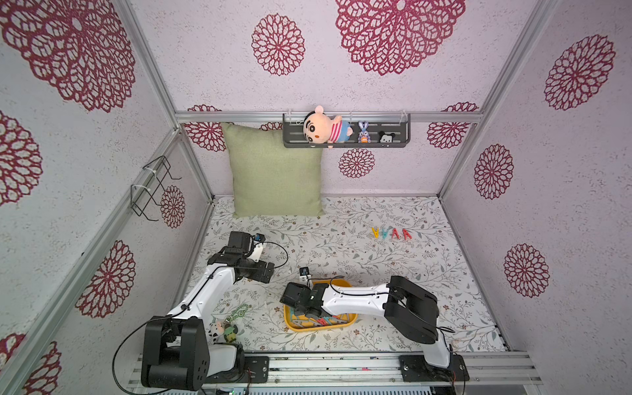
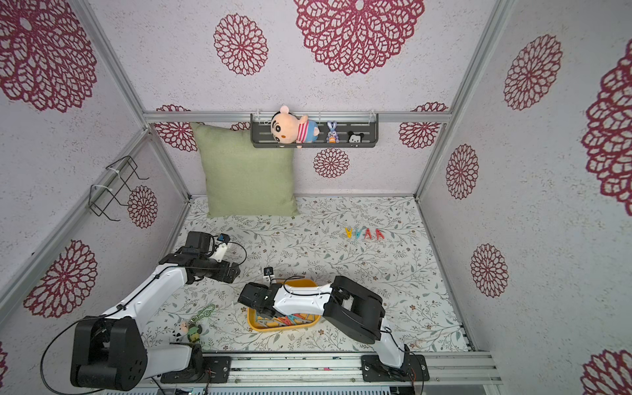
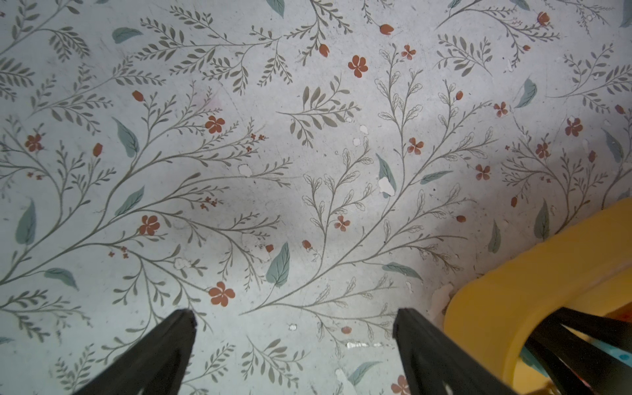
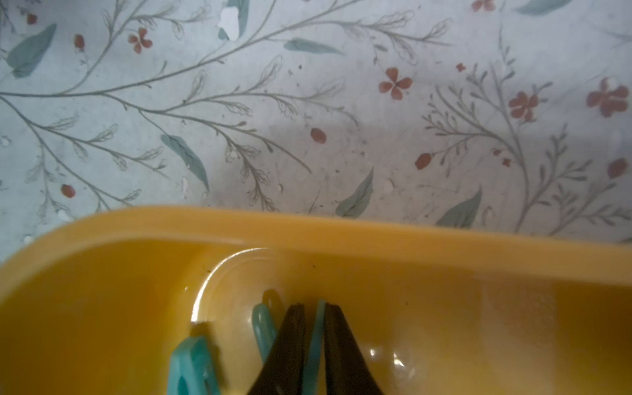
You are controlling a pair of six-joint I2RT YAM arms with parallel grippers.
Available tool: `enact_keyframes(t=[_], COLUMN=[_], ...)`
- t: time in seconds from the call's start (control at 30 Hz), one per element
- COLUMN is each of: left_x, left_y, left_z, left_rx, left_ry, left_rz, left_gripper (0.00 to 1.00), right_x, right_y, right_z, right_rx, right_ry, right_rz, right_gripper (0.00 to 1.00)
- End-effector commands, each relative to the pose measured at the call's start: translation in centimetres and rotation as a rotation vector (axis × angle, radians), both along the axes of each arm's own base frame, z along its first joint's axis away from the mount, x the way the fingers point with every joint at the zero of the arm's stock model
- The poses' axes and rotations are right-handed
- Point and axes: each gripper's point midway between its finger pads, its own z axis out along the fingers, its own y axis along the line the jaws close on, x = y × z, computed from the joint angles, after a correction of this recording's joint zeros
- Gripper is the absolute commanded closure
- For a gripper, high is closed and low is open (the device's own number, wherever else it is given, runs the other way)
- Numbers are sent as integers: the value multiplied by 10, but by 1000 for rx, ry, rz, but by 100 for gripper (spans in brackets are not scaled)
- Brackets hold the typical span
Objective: Take the clothespins out of the storage box
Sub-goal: Pick up the clothespin from the storage box.
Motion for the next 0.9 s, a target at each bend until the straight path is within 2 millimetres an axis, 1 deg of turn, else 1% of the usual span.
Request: enact_keyframes(t=[0.0,0.2,0.33,0.53,0.67,0.77,0.8,0.87], left_x=[4,4,4,4,4,4,4,4], left_y=[-4,-3,-3,-4,-3,-3,-3,-2], left_z=[9,9,8,7,7,5,5,4], left_rx=[-7,-5,-5,-6,-1,-1,1,4], left_ry=[-44,-43,-42,-38,-37,-31,-28,-25], left_rz=[-22,-23,-23,-23,-19,-22,-21,-20], left_gripper=[1,1,1,1,1,1,1,1], right_x=[2,3,3,-1,1,7,17,29], right_y=[-6,-5,-3,-8,-24,-37,-45,-61], right_z=[-3,14,37,92,137,167,176,188], right_rx=[-10,9,30,110,191,235,246,249], right_ry=[4,-29,-43,-94,-155,-189,-197,-201], right_rz=[-25,-26,-12,12,8,16,6,-6], right_gripper=[88,100,100,100,100,100,100,100])
